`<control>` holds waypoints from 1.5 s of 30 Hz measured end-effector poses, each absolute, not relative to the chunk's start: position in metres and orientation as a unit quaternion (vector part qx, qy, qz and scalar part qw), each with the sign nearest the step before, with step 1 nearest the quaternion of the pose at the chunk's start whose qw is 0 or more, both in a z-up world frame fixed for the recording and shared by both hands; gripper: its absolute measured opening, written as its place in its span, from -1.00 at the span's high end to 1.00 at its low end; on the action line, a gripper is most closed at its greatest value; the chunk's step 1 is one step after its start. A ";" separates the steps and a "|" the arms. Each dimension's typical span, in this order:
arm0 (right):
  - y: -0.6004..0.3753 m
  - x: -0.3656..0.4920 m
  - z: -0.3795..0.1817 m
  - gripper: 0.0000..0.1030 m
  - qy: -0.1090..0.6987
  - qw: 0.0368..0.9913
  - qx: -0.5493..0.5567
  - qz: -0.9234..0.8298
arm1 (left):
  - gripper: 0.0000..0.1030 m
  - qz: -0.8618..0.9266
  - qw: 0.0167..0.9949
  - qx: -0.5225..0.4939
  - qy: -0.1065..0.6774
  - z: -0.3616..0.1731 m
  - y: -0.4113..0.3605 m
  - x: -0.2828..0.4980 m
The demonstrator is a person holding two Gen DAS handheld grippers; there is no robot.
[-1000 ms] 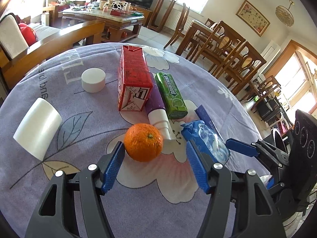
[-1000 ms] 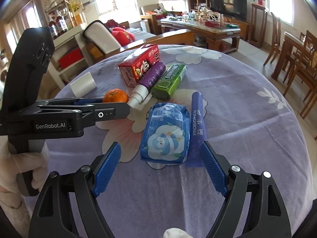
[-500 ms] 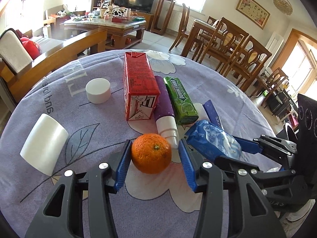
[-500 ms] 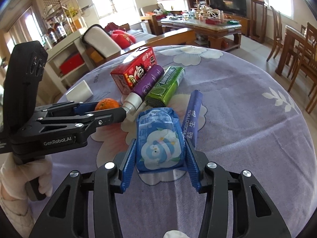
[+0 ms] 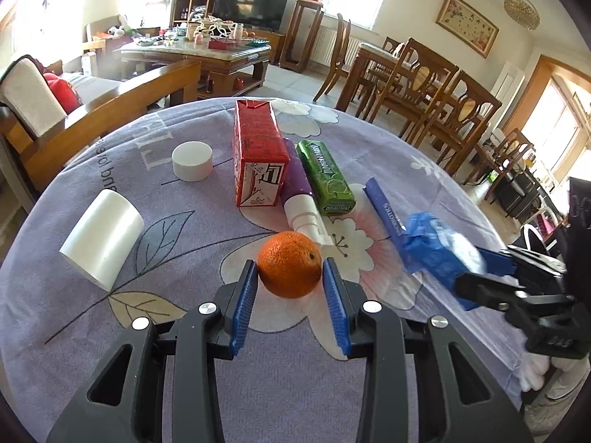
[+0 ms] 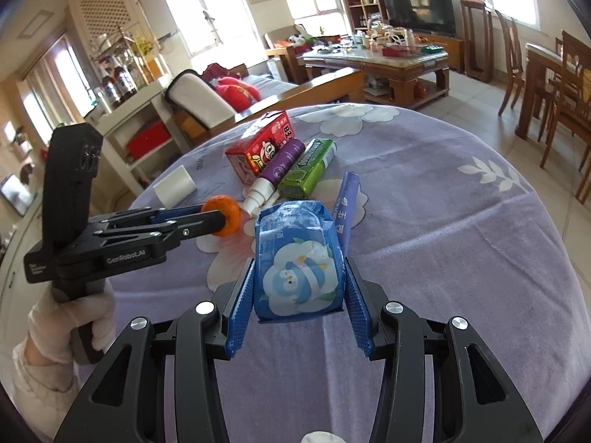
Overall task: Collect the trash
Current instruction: 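Grasp the orange with the left tool while the right tool grasps the blue tissue pack, then carry the orange and tissue pack over the black bin with both tools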
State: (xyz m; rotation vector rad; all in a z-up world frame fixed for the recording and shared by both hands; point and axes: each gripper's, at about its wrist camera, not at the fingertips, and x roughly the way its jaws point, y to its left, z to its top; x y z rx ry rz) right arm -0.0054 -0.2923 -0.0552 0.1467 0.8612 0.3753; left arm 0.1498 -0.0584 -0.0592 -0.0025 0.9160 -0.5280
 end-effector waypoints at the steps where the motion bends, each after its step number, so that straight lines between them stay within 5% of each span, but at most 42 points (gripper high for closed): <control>1: -0.296 -0.011 -0.053 0.10 0.413 0.890 0.071 0.180 | 0.31 -0.257 0.861 -0.002 0.440 -0.061 -0.060 0.151; 21: -0.386 -0.097 -0.029 0.10 0.383 0.909 0.087 0.139 | 0.41 -0.295 0.869 0.006 0.398 -0.038 -0.101 0.114; 45: -0.580 -0.235 -0.038 0.10 0.359 0.918 0.164 -0.026 | 0.41 -0.522 0.768 0.085 0.360 -0.027 -0.364 -0.017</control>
